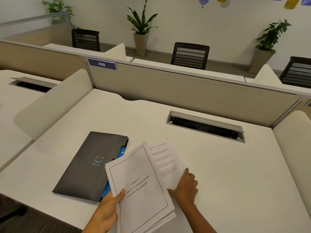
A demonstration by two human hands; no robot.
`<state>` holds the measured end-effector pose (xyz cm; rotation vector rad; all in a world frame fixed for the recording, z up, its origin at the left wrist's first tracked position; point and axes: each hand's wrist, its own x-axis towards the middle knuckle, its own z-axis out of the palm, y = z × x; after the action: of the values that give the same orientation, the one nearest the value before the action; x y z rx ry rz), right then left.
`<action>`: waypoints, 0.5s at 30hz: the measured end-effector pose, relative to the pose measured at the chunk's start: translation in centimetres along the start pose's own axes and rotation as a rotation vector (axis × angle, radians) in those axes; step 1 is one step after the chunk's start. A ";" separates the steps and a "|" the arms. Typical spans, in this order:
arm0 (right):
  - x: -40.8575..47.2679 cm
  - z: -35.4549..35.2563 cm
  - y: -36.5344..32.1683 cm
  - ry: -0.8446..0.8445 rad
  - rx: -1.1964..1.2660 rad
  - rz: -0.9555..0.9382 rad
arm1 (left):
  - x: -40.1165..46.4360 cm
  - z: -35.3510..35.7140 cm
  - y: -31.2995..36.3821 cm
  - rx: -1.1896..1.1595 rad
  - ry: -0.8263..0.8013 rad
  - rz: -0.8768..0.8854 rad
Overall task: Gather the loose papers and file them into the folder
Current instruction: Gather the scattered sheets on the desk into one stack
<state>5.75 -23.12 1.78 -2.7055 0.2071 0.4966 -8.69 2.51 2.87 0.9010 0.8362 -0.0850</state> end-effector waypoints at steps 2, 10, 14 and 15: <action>0.2 -0.5 0.5 -0.029 0.040 0.043 | 0.1 0.0 0.1 0.004 -0.008 0.008; -0.6 -1.8 3.8 0.003 0.553 0.018 | 1.0 -0.5 -0.3 0.059 -0.016 0.028; -2.7 -3.6 5.2 0.051 0.850 0.008 | 1.0 -0.5 -0.2 0.073 -0.022 0.026; -3.2 -4.2 5.4 0.065 0.890 -0.005 | 1.0 -0.5 -0.2 0.075 -0.021 0.028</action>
<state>3.01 -29.51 4.77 -1.8489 0.3411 0.2265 -8.40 3.02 1.95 0.9802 0.8052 -0.1021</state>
